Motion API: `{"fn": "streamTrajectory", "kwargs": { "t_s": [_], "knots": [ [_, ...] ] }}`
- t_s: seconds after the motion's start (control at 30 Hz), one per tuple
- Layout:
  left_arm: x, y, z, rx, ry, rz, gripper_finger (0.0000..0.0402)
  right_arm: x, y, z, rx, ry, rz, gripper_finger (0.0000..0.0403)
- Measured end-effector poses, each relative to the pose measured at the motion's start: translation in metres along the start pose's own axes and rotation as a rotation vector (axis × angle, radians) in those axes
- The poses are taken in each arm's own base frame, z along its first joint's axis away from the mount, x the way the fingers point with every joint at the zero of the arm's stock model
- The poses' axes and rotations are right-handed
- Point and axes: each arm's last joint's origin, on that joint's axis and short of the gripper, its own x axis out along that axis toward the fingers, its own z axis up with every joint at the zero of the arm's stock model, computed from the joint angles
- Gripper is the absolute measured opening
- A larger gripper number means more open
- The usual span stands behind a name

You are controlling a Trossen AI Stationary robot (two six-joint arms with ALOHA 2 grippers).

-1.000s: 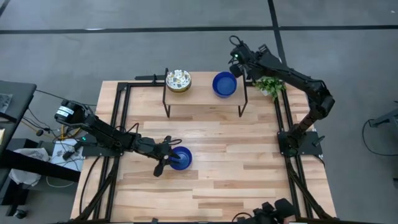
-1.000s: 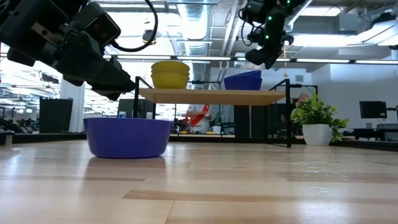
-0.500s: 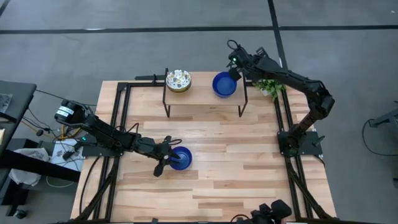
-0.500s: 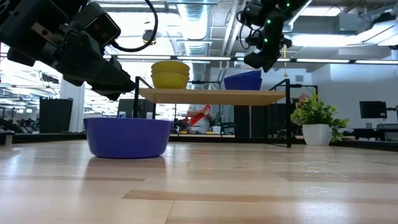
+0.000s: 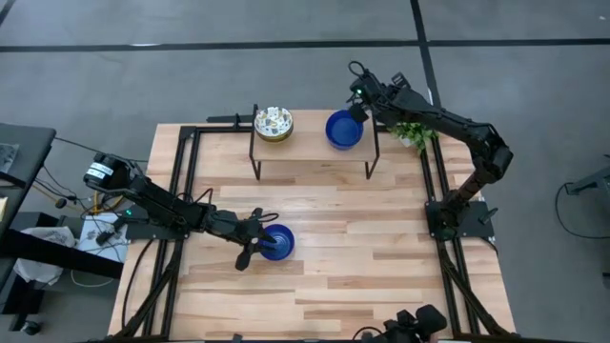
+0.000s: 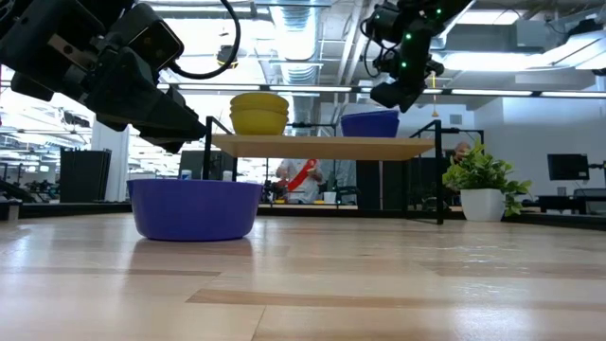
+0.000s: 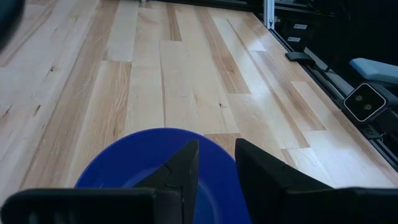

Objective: Pick & Place Mini bowls
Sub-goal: Stack the blue bowl on the top of the blue bowl on the shelf

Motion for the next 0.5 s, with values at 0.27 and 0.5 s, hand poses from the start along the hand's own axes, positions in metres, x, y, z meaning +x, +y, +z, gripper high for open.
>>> {"fn": "streamTrajectory", "kwargs": {
  "t_s": [0.27, 0.5],
  "knots": [
    [0.0, 0.0, 0.0, 0.0, 0.0, 0.0, 0.0104, 0.002, -0.003, 0.012, 0.099, -0.093, -0.006, 0.0001],
    [0.0, 0.0, 0.0, 0.0, 0.0, 0.0, 0.0104, 0.009, -0.009, 0.012, 0.134, -0.093, 0.044, 0.0001]
  ]
}}
